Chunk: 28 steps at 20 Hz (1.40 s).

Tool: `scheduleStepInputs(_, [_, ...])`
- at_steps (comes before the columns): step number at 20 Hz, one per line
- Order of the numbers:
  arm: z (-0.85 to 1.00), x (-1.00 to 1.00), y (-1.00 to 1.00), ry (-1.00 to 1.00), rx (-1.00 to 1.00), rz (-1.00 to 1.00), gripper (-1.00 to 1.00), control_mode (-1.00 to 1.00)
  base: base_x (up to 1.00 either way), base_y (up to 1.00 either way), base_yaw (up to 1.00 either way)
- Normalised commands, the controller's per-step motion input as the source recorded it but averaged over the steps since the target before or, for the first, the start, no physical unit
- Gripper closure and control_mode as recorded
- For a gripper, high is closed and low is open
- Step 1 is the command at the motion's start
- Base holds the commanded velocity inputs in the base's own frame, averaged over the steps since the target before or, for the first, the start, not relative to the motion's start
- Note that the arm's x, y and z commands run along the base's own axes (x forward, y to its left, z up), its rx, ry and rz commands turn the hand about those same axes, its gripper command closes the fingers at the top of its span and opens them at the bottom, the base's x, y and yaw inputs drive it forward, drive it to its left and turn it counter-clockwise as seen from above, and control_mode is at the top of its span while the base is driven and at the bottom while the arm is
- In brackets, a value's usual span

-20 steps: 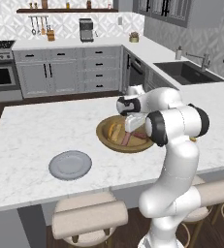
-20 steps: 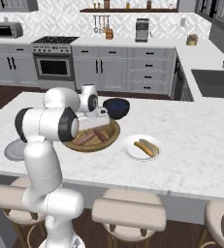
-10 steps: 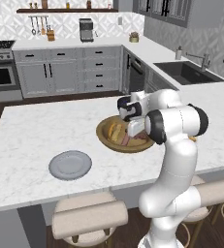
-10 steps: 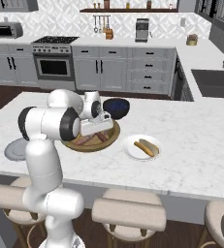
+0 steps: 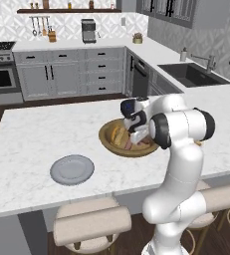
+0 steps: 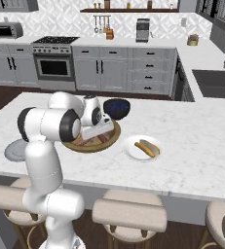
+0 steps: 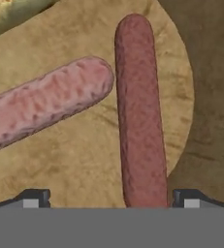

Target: Place one bun and one sausage from the bowl on each plate.

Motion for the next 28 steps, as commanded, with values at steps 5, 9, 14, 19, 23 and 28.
scheduleStepInputs(5, [-0.12,0.05,0.00,-0.34,-0.03,0.00,-1.00,-1.00,0.00,0.00,0.00])
scheduleStepInputs(9, [-0.09,0.05,0.00,-0.27,-0.07,0.00,-1.00,-1.00,0.00,0.00,0.00])
scheduleStepInputs(14, [-0.12,0.21,-0.01,0.00,-0.02,0.00,-1.00,-1.00,0.00,0.00,0.00])
scheduleStepInputs(19, [-0.02,0.25,-0.01,0.00,0.00,0.00,-1.00,-1.00,0.00,0.00,0.00])
scheduleStepInputs(23, [-0.03,0.28,-0.04,0.00,0.00,0.00,-1.00,-1.00,0.00,0.00,0.00])
scheduleStepInputs(28, [-0.16,0.21,-0.07,0.00,0.00,0.00,-1.00,-1.00,0.00,0.00,0.00])
